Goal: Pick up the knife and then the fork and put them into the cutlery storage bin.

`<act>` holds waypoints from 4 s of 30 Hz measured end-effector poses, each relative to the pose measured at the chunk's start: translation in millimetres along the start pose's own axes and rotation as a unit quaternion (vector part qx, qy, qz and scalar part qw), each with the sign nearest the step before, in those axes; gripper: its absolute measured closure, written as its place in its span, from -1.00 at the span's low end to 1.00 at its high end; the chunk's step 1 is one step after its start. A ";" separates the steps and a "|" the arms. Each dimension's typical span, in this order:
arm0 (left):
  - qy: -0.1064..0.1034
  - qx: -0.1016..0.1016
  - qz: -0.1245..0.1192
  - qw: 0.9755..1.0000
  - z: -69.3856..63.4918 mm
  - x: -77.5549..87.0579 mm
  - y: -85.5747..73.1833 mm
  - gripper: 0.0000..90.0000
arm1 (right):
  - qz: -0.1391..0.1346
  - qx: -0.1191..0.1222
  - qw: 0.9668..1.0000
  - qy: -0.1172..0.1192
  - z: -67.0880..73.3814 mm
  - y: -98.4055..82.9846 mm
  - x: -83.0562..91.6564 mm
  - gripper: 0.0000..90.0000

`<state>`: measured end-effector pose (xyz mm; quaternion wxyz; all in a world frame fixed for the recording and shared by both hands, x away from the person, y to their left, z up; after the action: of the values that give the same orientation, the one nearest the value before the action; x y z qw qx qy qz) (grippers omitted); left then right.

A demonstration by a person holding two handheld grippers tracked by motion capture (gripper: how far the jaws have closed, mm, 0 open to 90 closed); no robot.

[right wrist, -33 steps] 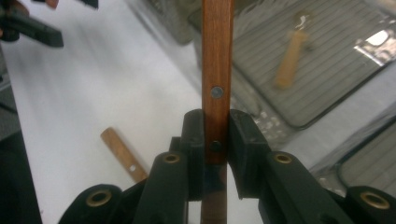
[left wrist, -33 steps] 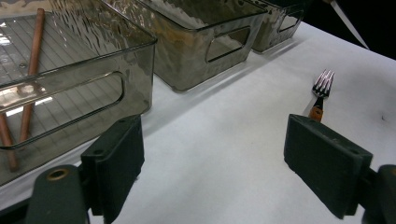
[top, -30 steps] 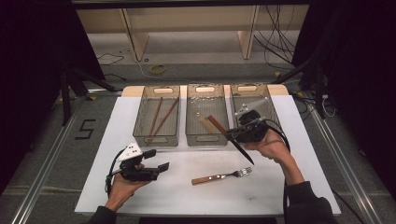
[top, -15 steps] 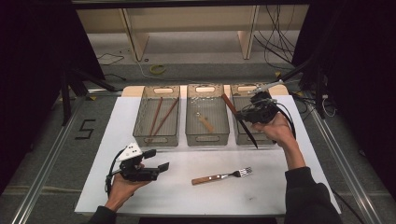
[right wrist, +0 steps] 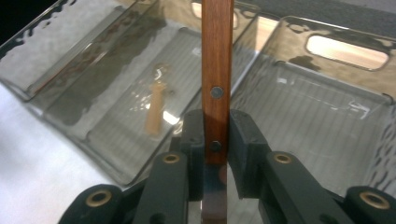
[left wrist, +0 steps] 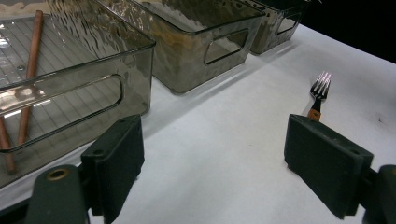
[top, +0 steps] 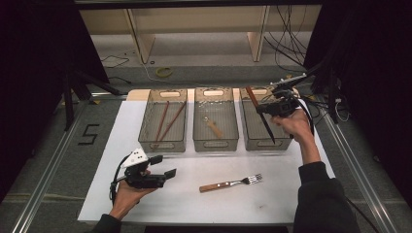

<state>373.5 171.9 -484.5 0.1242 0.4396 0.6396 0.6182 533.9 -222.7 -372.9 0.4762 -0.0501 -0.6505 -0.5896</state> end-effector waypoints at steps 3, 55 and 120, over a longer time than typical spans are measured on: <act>-0.001 0.001 -0.005 1.000 0.1 0.5 0.7 -0.57 | -0.001 -0.011 1.000 -0.009 -6.8 3.5 -3.6 0.73; -0.017 0.003 -0.020 1.000 -2.8 1.8 2.9 -0.57 | 0.006 -0.057 0.996 -0.066 -26.4 0.8 -53.6 0.72; -0.016 0.003 -0.022 1.000 -2.8 2.1 3.3 -0.57 | 0.075 0.200 0.972 0.101 124.4 -30.0 -10.0 -0.33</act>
<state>371.7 171.1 -480.1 0.1468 0.4355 0.6487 0.6065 450.8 -125.4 -382.8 0.5828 0.0572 -0.6981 -0.4120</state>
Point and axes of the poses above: each handheld gripper's, and its own axes: x roughly backward along the jaws, y roughly out of its top, z roughly to its left, the point moved 4 cm from there along -x, roughly forward along the jaws, and after that the axes turned 2 degrees about -z, right-handed, at the moved point
